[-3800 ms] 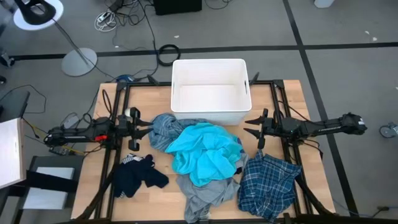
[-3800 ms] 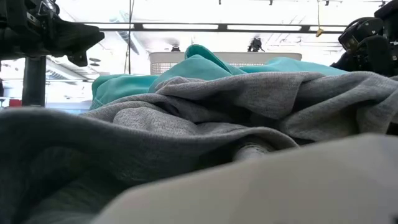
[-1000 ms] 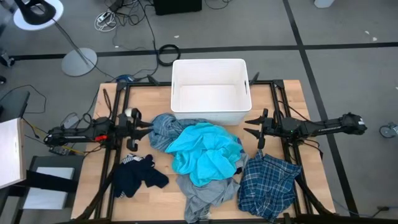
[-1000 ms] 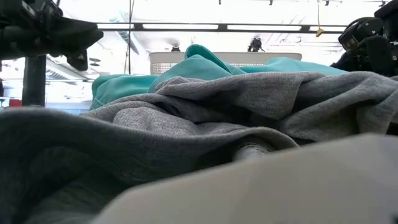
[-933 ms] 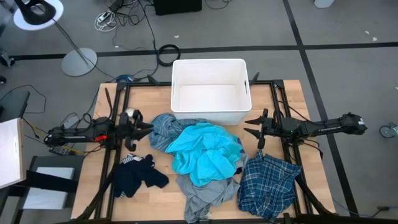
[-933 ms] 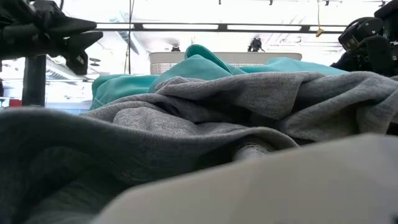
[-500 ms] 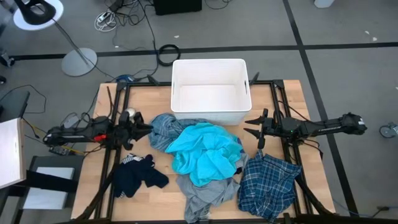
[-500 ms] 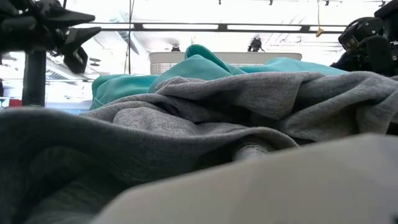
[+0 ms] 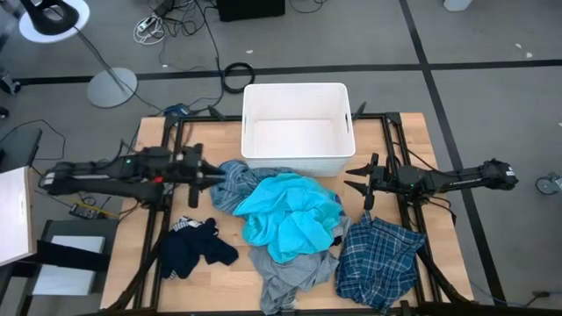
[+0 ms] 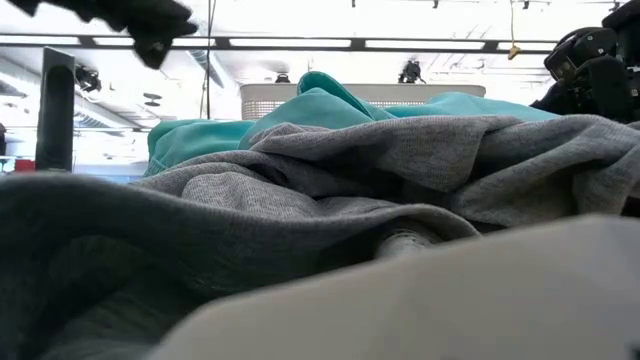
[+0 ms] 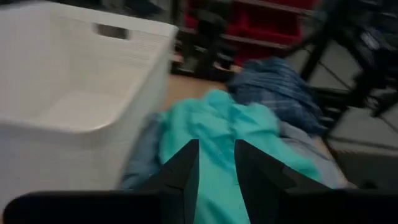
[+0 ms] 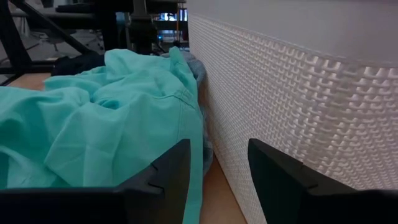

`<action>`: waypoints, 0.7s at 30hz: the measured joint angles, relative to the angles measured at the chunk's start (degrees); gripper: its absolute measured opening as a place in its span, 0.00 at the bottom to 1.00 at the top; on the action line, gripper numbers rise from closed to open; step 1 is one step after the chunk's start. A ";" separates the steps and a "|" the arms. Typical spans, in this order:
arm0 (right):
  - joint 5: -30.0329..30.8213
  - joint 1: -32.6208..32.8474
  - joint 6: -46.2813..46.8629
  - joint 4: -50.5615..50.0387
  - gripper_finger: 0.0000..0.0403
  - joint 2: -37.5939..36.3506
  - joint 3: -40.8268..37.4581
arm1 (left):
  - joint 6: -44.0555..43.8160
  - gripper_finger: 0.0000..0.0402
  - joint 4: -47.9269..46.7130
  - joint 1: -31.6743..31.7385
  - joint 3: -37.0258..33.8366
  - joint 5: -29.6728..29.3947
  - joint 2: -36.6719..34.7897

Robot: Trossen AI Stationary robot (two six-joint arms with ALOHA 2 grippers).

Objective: Sort clothes
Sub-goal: Put the light blue shorts into the white laundry organizer

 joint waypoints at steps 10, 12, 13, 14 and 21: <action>0.00 0.00 0.00 0.00 0.40 -0.02 -0.02 | 5.74 0.27 -0.23 -10.27 11.20 -4.28 23.75; -0.01 0.00 0.00 0.00 0.40 -0.01 -0.02 | 7.60 0.27 0.12 -11.37 13.51 -6.41 27.41; -0.01 0.00 0.00 0.00 0.40 -0.01 0.00 | 7.55 0.27 1.08 -11.63 14.69 -6.50 29.04; -0.02 0.00 0.02 0.00 0.40 -0.02 -0.02 | 7.27 0.27 2.53 -11.73 15.90 -6.28 30.52; 0.00 0.00 0.00 0.00 0.40 -0.02 -0.02 | 7.84 0.27 8.62 -11.89 22.49 -2.88 38.46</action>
